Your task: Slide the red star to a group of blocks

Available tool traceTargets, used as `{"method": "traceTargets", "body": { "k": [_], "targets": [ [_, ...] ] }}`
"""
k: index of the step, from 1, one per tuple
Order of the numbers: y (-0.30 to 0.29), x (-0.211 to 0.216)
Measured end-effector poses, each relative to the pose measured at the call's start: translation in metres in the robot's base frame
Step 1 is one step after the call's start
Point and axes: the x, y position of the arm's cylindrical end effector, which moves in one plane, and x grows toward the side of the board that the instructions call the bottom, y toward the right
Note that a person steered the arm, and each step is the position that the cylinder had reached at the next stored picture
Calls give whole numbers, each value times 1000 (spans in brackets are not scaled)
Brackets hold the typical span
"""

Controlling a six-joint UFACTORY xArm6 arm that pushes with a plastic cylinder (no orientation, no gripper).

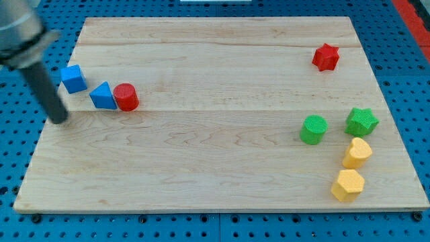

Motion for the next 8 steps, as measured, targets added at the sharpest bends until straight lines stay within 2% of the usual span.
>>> {"method": "traceTargets", "body": {
  "k": [1, 2, 3, 4, 5, 6, 7, 8],
  "targets": [
    [-4, -23],
    [-4, -66],
    [13, -71],
    [34, -69],
    [18, -17],
    [89, 66],
    [214, 45],
    [336, -14]
  ]
}}
